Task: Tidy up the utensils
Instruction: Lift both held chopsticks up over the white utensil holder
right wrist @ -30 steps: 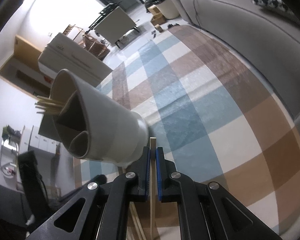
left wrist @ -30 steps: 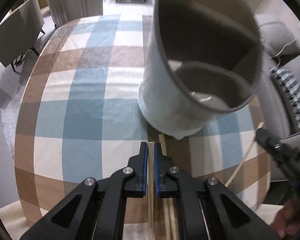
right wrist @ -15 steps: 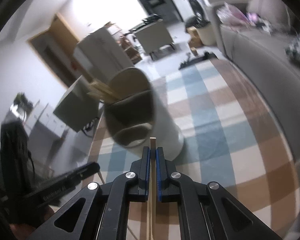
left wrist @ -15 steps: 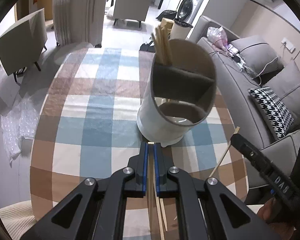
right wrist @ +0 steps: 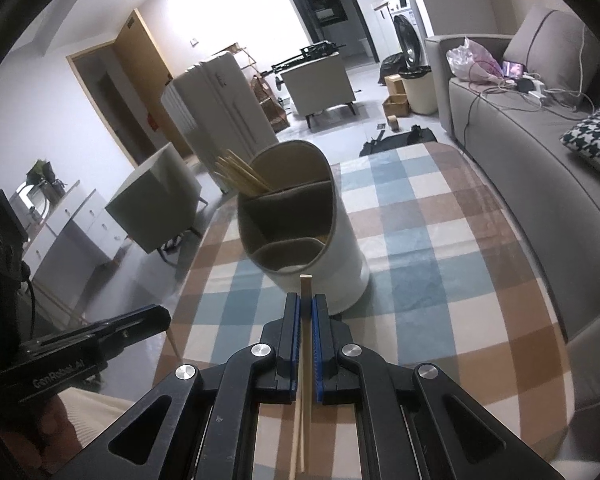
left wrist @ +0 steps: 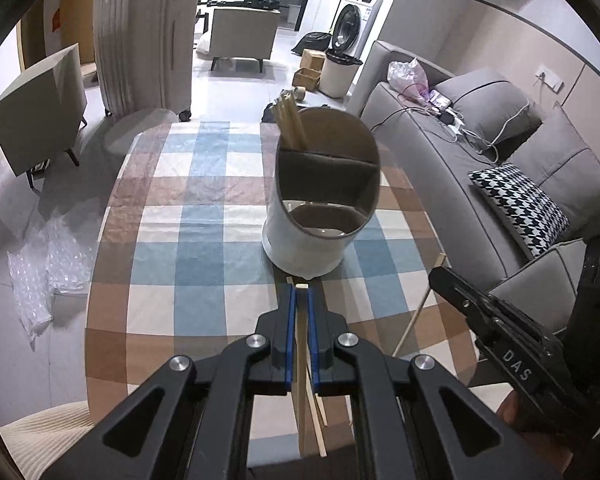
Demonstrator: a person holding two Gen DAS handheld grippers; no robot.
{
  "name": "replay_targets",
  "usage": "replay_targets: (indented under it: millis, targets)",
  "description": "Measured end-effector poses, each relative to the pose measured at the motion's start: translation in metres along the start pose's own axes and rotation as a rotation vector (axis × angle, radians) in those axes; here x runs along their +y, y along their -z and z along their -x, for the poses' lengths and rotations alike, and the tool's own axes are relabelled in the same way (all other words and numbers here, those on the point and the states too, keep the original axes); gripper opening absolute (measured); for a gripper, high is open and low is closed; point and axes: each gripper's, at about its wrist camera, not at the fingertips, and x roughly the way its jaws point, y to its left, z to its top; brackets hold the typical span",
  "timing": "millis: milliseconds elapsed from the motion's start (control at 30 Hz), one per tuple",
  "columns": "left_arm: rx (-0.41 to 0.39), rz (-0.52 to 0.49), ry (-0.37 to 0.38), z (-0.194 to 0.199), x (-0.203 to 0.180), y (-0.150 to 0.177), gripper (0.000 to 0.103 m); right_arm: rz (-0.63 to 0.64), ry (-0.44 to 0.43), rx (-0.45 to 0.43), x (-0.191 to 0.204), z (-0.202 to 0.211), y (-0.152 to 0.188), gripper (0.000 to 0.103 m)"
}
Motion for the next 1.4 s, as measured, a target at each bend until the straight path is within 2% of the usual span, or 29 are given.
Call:
replay_targets:
  millis: [233,633,900,1033,1400]
  targets:
    - [-0.043,-0.016,0.034,0.021,-0.009,-0.014,0.001,0.029,-0.015,-0.066,0.014,0.03,-0.008,0.005]
    - [-0.158,-0.021,0.076,0.05,-0.011,-0.06,0.001,0.087,-0.032,-0.163,0.032,0.063,-0.053,0.005]
    - [-0.242,-0.004,0.089,0.054,-0.006,-0.105,0.001,0.16,-0.045,-0.201,0.039,0.057,-0.109,0.005]
    - [-0.264,0.039,0.113,0.046,0.004,-0.126,0.001,0.172,-0.055,-0.215,0.04,0.049,-0.135,0.005]
    - [-0.314,0.115,0.133,0.019,0.024,-0.17,0.001,0.221,-0.062,-0.221,0.043,0.0,-0.193,0.005]
